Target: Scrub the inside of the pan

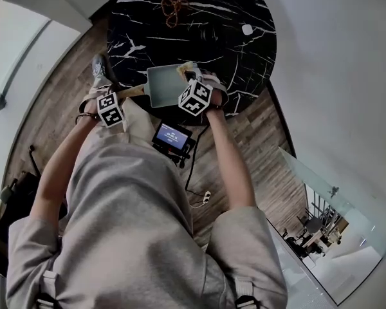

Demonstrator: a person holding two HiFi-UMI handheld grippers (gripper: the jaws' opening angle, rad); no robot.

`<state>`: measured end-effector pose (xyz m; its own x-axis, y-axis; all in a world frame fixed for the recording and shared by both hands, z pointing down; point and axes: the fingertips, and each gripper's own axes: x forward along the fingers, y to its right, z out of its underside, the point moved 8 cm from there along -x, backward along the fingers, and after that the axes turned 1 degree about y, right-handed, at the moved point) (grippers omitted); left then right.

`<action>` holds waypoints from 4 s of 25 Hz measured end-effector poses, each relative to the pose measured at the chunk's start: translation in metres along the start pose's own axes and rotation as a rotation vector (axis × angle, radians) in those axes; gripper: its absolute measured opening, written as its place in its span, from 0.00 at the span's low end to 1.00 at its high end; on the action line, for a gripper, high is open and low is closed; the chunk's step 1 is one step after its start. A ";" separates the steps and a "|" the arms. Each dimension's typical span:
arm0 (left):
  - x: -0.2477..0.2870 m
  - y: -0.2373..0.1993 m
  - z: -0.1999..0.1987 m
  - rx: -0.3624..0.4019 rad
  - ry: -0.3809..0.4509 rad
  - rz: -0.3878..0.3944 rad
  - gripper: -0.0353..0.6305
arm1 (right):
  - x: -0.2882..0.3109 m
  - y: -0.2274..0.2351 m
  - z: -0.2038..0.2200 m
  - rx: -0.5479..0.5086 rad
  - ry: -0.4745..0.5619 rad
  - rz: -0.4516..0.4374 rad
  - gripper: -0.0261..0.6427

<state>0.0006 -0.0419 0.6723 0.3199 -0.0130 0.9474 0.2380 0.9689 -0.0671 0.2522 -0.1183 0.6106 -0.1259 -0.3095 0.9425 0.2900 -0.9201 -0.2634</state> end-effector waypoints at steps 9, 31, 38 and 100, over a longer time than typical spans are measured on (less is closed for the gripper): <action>0.001 0.001 0.000 -0.013 0.013 -0.006 0.13 | 0.039 0.000 0.005 -0.221 -0.225 -0.020 0.07; 0.000 0.005 0.000 -0.047 -0.006 -0.002 0.13 | 0.032 -0.066 0.013 0.313 -0.167 -0.529 0.06; 0.002 0.005 0.000 -0.052 -0.011 0.011 0.13 | 0.045 -0.092 -0.037 0.356 -0.070 -0.690 0.06; -0.280 0.086 -0.012 -0.185 1.067 -0.339 0.06 | -0.263 -0.155 -0.106 0.832 1.040 0.290 0.07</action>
<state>-0.0573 0.0423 0.3974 0.8105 -0.5570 0.1812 0.5644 0.8254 0.0129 0.1394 0.0803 0.3821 -0.5060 -0.8417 0.1884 0.8625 -0.4902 0.1258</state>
